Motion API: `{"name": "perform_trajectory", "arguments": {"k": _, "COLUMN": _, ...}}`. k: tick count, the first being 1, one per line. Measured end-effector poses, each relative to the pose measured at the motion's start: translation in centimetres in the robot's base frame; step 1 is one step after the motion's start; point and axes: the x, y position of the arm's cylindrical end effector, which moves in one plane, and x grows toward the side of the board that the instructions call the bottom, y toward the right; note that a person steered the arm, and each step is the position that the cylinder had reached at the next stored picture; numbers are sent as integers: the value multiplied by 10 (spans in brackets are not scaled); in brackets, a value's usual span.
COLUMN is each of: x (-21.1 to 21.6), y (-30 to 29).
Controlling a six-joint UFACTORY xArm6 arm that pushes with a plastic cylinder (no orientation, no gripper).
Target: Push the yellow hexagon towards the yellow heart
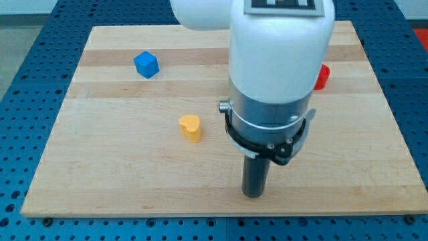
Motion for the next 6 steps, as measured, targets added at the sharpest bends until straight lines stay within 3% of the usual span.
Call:
{"name": "perform_trajectory", "arguments": {"k": 1, "x": -14, "y": 60}}
{"name": "perform_trajectory", "arguments": {"k": 3, "x": -59, "y": 60}}
{"name": "perform_trajectory", "arguments": {"k": 6, "x": -85, "y": 60}}
